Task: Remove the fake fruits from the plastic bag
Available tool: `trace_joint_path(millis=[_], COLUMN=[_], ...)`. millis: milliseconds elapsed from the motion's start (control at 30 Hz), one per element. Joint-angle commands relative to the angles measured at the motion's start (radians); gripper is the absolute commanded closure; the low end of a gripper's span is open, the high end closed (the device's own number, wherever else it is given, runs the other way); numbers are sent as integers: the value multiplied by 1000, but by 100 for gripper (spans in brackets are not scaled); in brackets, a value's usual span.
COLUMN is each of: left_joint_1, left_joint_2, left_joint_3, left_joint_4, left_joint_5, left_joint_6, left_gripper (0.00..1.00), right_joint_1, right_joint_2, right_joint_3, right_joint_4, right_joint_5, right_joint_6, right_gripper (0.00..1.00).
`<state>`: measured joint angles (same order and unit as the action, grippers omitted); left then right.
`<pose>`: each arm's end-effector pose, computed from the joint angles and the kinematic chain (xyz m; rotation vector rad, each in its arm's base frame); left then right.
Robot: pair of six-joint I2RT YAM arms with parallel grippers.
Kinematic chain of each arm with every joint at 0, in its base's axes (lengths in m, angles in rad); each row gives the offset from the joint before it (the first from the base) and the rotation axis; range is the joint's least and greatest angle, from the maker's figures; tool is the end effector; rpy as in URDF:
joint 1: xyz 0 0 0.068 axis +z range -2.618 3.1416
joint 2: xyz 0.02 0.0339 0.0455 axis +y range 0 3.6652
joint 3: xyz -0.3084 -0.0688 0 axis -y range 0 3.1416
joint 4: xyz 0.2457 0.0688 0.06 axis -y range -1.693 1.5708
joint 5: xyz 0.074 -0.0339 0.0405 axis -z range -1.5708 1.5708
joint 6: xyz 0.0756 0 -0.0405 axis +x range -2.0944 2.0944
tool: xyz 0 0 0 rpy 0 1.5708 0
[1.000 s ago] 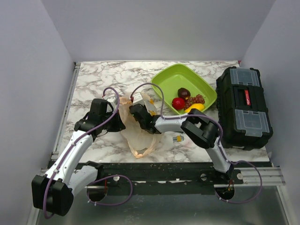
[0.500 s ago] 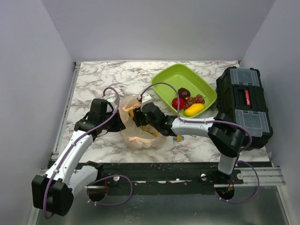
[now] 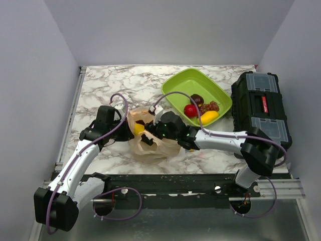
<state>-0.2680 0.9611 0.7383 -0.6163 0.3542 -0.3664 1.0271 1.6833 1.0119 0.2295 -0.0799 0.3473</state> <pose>0.1793 -0.0764 0.2627 0.0475 2.4659 -0.7124 0.2118 0.3620 0.2502 -0.7659 2.0031 0.9273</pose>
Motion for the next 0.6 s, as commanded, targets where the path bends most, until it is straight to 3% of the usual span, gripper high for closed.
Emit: trace_joint_path(millis=[0,167,400,567], left_joint_1=[6,8,10,10], left_joint_2=[-16,-24,-36,-7], left_joint_3=[19,20,20,13], left_joint_4=[0,-2,-5,13], left_joint_5=[-13,-26,-52,15], left_joint_6=[1,0,-2,0], left_gripper=[100,100,100,100], right_joint_1=[7,7,7,7], right_joint_2=[-146,-254,-252,-260], right_joint_3=[-59,-150,-149,-189], right_joint_4=[37,145,151,406], right_joint_5=[-58,-79,-60,-43], right_joint_6=[-4,6,46,77], right_gripper=[78,79,81,83])
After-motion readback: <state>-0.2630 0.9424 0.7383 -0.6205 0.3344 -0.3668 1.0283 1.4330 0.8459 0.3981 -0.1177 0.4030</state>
